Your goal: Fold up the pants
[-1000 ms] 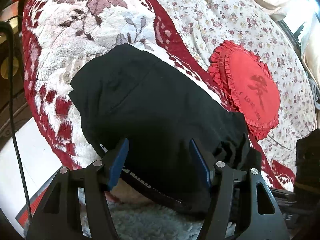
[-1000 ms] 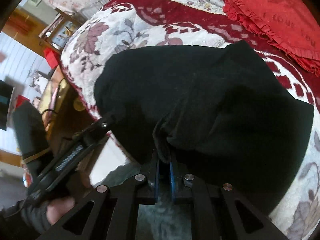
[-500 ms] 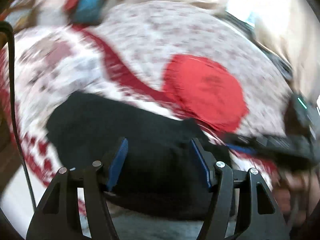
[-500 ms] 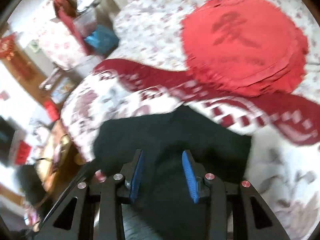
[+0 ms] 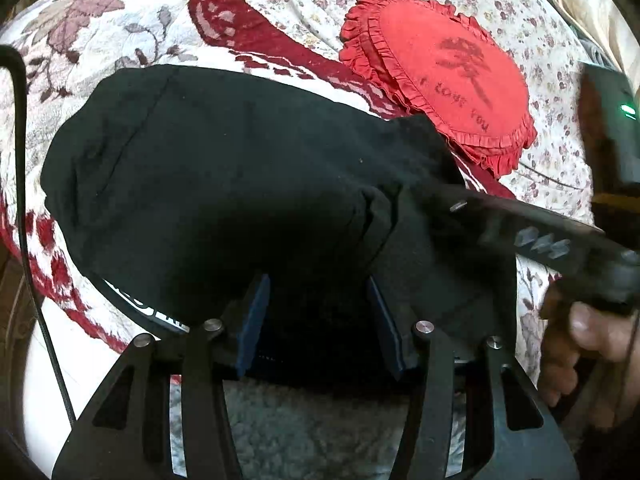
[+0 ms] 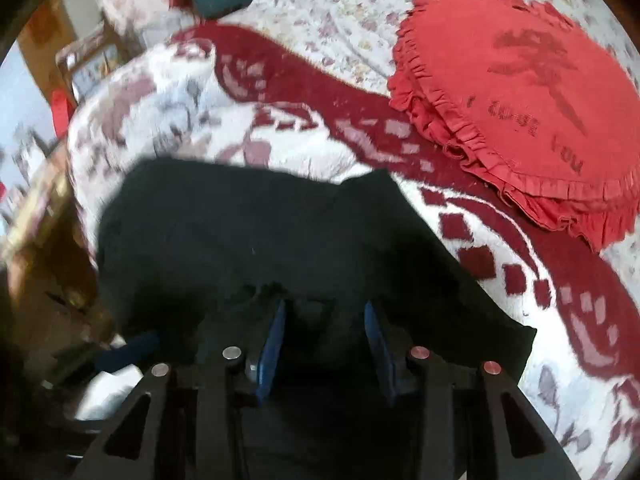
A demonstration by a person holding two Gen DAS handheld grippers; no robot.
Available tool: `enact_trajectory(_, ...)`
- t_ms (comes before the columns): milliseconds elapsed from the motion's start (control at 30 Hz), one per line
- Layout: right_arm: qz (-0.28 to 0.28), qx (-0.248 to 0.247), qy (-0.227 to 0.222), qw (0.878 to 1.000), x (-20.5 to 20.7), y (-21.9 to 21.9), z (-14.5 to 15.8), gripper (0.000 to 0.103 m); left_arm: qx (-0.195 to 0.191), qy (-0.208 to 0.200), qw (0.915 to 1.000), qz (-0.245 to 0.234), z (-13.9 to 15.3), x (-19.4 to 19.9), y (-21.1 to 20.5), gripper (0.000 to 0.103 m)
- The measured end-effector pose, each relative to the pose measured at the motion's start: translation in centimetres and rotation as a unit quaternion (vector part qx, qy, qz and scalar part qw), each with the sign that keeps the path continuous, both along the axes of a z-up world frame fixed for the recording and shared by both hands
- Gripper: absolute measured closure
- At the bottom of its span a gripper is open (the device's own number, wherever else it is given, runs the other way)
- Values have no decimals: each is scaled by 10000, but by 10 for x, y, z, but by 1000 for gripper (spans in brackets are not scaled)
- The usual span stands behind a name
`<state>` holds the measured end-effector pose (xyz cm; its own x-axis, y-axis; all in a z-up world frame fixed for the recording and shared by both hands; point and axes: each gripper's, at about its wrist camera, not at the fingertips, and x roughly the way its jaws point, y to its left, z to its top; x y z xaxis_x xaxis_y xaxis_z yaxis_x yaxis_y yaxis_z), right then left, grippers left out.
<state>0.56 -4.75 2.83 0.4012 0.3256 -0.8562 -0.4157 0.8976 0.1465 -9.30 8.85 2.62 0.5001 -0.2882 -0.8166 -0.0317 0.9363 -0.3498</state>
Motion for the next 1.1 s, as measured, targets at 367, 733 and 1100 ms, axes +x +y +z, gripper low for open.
enact_trajectory(367,-2118,2622,-626,9394,-50,-133,51,65,-1200,-925,9826,1076,20,-63,112,39)
enact_trajectory(733,-2308,2990,-5,9259,-40,-158,36,65,-3237,-144,9298,1749,-59,-25,185,38)
enact_trajectory(1100,-2407,3024,27,9223,-37,-158,30,65,-3222,51,9151,2426,-61,-10,204,85)
